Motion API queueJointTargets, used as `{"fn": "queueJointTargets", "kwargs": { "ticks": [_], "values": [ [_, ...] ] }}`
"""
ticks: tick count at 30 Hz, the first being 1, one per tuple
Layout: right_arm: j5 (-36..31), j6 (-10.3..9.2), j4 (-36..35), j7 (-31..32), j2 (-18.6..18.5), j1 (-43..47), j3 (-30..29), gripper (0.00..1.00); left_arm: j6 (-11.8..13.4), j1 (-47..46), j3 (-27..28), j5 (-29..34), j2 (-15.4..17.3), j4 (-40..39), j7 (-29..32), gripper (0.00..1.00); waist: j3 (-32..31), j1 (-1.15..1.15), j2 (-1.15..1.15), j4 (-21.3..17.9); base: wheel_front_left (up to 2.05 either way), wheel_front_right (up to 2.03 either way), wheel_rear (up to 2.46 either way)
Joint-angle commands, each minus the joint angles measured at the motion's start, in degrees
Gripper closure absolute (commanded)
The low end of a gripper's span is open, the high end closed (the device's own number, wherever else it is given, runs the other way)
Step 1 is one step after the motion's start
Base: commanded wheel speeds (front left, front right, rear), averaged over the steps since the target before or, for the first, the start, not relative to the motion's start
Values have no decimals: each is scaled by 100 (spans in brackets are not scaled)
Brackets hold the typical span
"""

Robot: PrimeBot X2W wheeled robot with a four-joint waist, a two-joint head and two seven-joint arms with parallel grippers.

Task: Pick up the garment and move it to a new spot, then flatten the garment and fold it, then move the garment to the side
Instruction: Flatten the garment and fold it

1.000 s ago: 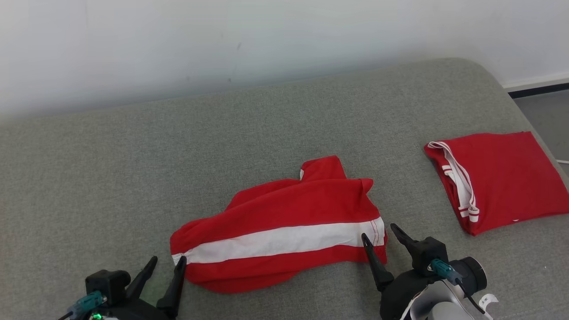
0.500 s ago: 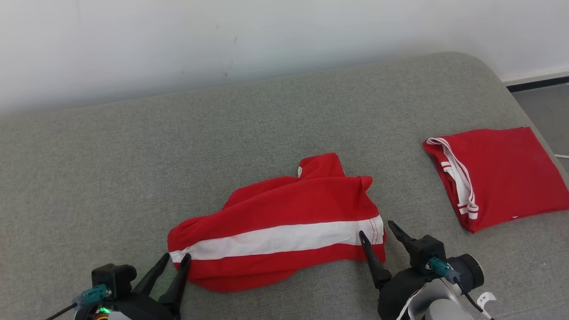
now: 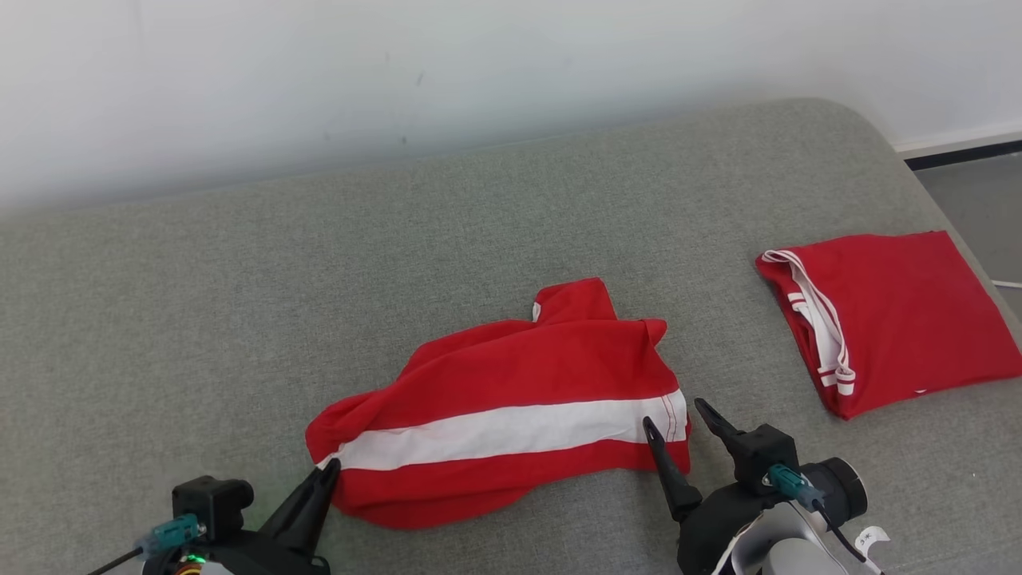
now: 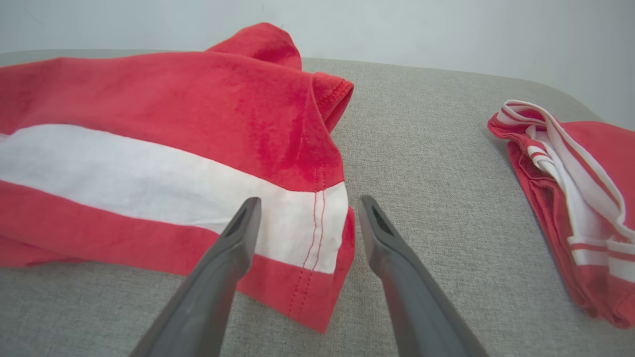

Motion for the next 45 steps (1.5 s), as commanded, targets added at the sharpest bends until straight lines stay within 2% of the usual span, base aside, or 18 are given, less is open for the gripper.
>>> {"fn": "queueJointTargets", "kwargs": {
  "ticks": [1,11,26,28,29,31,33,40,45],
  "values": [
    [40,-15,10,6,-35,-15,-9,0,11,34,-44,-2,28,-18,-57,100,-9,0,-1,14,0,0,0],
    [10,-15,84,409,-105,-168,-174,0,11,157,-206,67,-79,-114,-190,100,55,0,-1,171,0,0,0],
    [404,-15,396,714,-26,-336,245,0,11,5,-305,-28,-39,-62,-208,100,85,0,-1,182,0,0,0],
    [519,-15,421,703,-32,-372,355,46,11,11,-300,-26,-47,-68,-209,100,88,0,-1,181,0,0,0],
    [576,-15,435,694,-49,-389,395,64,11,14,-296,-24,-49,-72,-209,100,89,0,-1,180,0,0,0],
    [645,-15,469,689,-79,-411,472,76,11,17,-287,-22,-50,-85,-209,100,88,0,-1,179,0,0,0],
    [752,-15,482,621,-114,-440,584,100,11,14,-273,-31,-55,-111,-206,100,75,0,-1,177,0,0,0],
    [1269,-15,82,397,-183,-417,711,100,11,151,189,-121,-91,-593,-206,100,-66,0,-1,151,0,0,0],
    [1947,-15,-679,549,-367,-549,876,100,11,129,443,-383,163,-1174,-207,100,-140,0,-1,98,0,0,0]
  ]
}}
